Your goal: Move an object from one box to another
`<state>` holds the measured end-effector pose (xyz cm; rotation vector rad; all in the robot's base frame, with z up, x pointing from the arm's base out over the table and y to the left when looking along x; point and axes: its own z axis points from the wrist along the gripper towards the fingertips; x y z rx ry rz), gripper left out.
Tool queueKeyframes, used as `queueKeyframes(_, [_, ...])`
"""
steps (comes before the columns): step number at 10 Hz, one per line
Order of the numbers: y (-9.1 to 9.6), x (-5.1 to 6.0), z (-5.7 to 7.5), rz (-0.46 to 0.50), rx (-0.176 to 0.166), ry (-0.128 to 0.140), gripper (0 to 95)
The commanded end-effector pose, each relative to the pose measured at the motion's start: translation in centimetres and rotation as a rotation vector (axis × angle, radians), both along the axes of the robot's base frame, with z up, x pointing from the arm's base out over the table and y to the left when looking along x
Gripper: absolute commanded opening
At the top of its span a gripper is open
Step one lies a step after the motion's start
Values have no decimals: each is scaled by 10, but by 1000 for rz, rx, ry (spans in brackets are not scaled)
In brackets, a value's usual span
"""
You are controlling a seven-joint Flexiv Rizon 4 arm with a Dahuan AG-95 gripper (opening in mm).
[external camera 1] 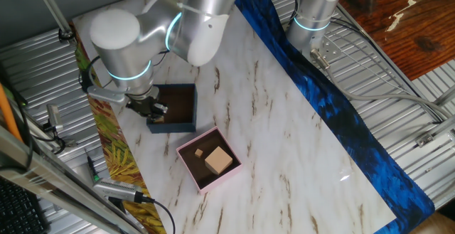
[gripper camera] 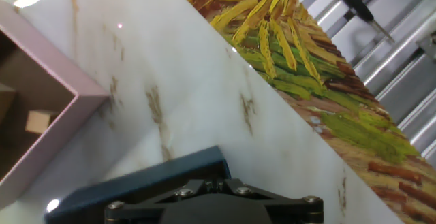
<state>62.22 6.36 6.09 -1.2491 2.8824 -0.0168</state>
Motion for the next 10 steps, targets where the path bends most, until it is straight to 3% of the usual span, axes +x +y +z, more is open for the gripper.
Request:
queueKeyframes(1, [12,1,1,-13,15,2,0])
queueKeyframes(4, [43,-5,5,-53,37,1,0])
queueKeyframes(10, [43,-6,5,-67,27,6,0])
